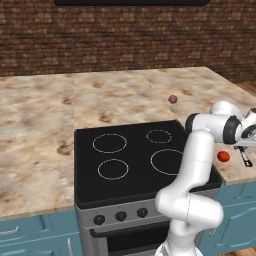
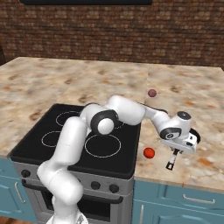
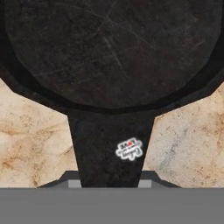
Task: Place the pan on the front right burner on the stove. Then place the tomato and the onion in the pan and turn on the front right burner.
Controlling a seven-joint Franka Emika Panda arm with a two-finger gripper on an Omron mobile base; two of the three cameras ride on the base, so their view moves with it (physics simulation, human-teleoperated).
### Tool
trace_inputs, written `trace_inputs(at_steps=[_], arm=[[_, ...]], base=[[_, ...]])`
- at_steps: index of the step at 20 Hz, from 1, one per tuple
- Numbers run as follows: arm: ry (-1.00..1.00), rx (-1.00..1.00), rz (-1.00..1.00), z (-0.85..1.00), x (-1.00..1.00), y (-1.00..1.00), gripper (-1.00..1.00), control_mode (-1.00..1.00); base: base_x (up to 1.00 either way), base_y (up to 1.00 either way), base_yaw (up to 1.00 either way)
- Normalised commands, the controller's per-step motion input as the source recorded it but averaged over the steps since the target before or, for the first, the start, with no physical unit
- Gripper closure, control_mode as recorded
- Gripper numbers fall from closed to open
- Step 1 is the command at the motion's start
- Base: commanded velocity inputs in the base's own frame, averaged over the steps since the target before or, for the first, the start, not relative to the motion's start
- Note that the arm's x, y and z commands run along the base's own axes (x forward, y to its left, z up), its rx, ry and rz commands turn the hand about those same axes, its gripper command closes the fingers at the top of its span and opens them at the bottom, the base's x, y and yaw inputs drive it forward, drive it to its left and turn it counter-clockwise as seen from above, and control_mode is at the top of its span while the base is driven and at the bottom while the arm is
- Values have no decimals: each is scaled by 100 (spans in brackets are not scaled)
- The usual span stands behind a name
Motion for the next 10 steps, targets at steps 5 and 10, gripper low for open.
trace_inputs(at_steps=[5, 10], arm=[[-13, -1, 0, 20, -33, 1, 100, -100], [-19, -3, 0, 54, -37, 4, 100, -100]], base=[[0, 0, 0], [0, 0, 0]])
